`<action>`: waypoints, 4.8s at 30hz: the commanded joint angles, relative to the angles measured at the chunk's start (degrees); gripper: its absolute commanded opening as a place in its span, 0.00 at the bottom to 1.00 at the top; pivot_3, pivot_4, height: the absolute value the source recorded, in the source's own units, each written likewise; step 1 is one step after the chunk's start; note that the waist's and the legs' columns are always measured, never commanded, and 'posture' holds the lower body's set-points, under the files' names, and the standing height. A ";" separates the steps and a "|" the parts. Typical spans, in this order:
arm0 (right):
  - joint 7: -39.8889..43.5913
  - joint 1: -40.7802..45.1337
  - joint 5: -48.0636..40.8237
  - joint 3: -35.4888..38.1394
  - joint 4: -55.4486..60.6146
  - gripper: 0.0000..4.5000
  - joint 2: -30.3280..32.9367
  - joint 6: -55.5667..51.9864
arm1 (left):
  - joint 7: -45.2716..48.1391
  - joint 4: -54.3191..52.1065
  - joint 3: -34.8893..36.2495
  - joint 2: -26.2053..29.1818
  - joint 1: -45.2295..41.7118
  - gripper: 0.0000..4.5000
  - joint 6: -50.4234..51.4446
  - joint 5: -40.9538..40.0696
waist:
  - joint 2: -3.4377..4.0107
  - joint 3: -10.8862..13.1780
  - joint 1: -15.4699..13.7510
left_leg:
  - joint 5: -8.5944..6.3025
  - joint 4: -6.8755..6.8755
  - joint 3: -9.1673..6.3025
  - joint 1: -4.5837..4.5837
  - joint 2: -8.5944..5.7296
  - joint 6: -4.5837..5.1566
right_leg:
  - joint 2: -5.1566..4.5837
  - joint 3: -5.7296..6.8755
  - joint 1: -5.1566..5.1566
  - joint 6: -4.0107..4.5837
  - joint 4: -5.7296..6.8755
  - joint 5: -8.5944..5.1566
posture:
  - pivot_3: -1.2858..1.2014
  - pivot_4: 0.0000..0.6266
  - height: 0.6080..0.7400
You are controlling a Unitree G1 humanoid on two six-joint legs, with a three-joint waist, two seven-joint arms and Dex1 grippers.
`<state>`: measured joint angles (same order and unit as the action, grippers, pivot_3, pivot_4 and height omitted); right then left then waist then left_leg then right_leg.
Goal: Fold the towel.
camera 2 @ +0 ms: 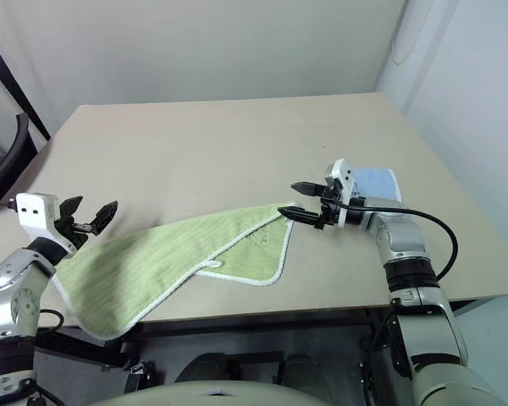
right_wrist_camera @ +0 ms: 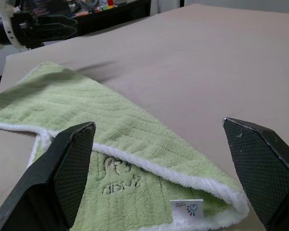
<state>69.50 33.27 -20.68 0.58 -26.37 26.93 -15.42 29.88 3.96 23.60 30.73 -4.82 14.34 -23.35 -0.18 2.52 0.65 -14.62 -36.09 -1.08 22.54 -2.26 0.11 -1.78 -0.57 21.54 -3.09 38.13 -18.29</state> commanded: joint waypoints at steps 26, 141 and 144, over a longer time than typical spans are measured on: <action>-6.40 6.08 9.18 -2.74 -9.96 0.99 -1.14 7.02 | 12.09 -9.43 -4.94 2.15 6.17 1.00 5.74 -4.09 | -0.01 -0.01 0.39 | 0.01 -0.02 0.06 -0.07 0.00 -0.02 | 0.01 -0.02 -0.03 0.00 0.04 0.00 | 0.52 0.00 1.00; -41.62 44.66 11.94 9.68 -41.08 0.00 -10.71 19.48 | 10.91 -17.05 -34.83 5.35 3.01 0.57 17.94 10.59 | 0.19 -0.01 1.86 | 0.18 -0.11 0.08 -0.22 0.00 -0.21 | 0.11 -0.09 -0.08 0.04 0.41 0.01 | 0.52 0.00 1.00; -41.78 44.53 11.90 9.73 -40.98 0.00 -10.56 19.48 | 11.25 -16.57 -34.67 5.59 3.16 0.34 17.55 11.07 | 0.29 -0.07 1.92 | 0.18 -0.09 0.08 -0.23 0.00 -0.21 | 0.11 -0.09 -0.07 0.04 0.41 0.01 | 0.52 0.00 1.00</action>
<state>28.10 76.94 -8.58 9.45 -69.85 15.58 3.49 40.92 -14.55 -10.07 35.60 -2.52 31.45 -13.59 0.11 2.45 2.57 -14.44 -36.19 -1.00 22.31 -2.25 -0.10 -1.67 -0.66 21.47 -3.05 38.55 -18.29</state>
